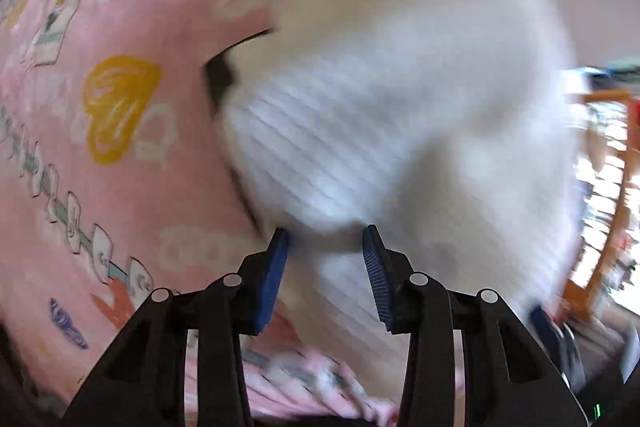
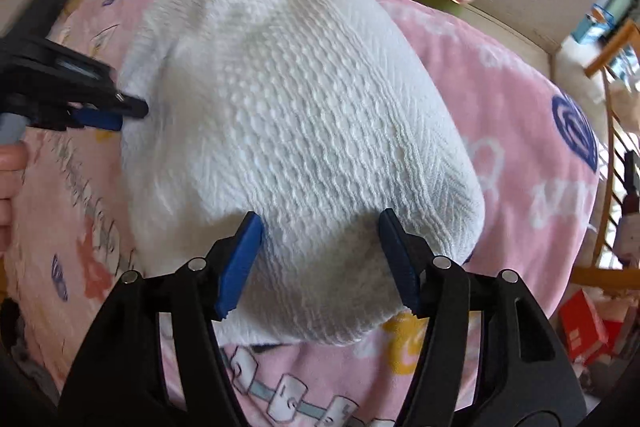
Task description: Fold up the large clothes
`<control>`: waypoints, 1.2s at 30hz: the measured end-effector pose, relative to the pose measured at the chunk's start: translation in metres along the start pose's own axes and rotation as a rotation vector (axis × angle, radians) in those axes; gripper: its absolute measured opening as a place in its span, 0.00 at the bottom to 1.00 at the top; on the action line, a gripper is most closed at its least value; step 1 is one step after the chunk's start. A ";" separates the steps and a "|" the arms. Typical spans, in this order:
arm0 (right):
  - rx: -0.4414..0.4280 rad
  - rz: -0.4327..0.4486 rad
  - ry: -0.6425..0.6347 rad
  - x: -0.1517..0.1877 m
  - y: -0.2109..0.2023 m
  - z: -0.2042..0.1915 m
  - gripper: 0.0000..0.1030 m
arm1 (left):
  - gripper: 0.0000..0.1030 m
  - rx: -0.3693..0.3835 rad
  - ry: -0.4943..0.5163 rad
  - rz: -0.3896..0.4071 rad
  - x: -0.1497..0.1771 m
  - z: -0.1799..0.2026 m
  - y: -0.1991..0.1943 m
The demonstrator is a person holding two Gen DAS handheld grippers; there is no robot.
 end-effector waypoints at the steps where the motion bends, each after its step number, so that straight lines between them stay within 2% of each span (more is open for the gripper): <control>1: 0.009 -0.008 -0.010 0.000 0.003 -0.003 0.58 | 0.46 0.000 -0.024 -0.009 -0.007 -0.005 0.009; 2: 0.036 -0.025 -0.038 0.000 0.006 -0.008 0.59 | 0.48 -0.001 -0.027 -0.012 -0.010 -0.007 0.014; 4: 0.066 -0.047 -0.073 0.000 0.010 -0.013 0.60 | 0.55 -0.073 0.029 0.017 -0.015 -0.005 0.022; 6: 0.055 -0.062 -0.064 -0.002 0.012 -0.011 0.61 | 0.56 -0.095 0.051 0.027 -0.016 -0.003 0.023; 8: 0.039 -0.058 -0.063 -0.002 0.014 -0.007 0.62 | 0.53 -0.075 0.049 0.028 -0.014 -0.002 0.017; 11: 0.002 -0.034 -0.103 0.001 0.007 -0.003 0.63 | 0.45 -0.077 0.060 0.065 0.000 -0.003 -0.005; 15: -0.048 -0.013 -0.174 0.007 -0.006 -0.005 0.68 | 0.46 -0.073 0.030 0.144 0.036 0.002 -0.053; 16: -0.062 -0.011 -0.203 0.008 -0.010 -0.007 0.72 | 0.46 -0.065 0.018 0.158 0.043 0.005 -0.062; 20: -0.169 0.066 -0.342 0.020 -0.063 -0.020 0.74 | 0.50 -0.075 -0.076 0.238 0.095 0.023 -0.115; 24: -0.256 0.131 -0.338 0.025 -0.129 -0.011 0.75 | 0.52 -0.036 -0.160 0.278 0.156 0.040 -0.158; 28: -0.317 0.210 -0.336 0.028 -0.196 0.009 0.78 | 0.54 -0.095 -0.168 0.336 0.211 0.070 -0.195; 30: -0.313 0.289 -0.362 0.031 -0.235 0.021 0.78 | 0.54 -0.127 -0.157 0.369 0.232 0.084 -0.211; 33: -0.318 0.315 -0.390 0.034 -0.275 0.036 0.78 | 0.55 -0.138 -0.148 0.402 0.261 0.109 -0.235; 36: -0.314 0.337 -0.396 0.038 -0.304 0.052 0.81 | 0.56 -0.116 -0.146 0.422 0.283 0.130 -0.255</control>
Point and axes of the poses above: each gripper's, at about its wrist camera, not at the fingertips, and y roughly the way its jaws point, z to its right, x to its underside, the point moved 7 cm from there along y, roughly the way its jaws point, and after that the axes turned 7 degrees about -z, right-handed, at the moved point
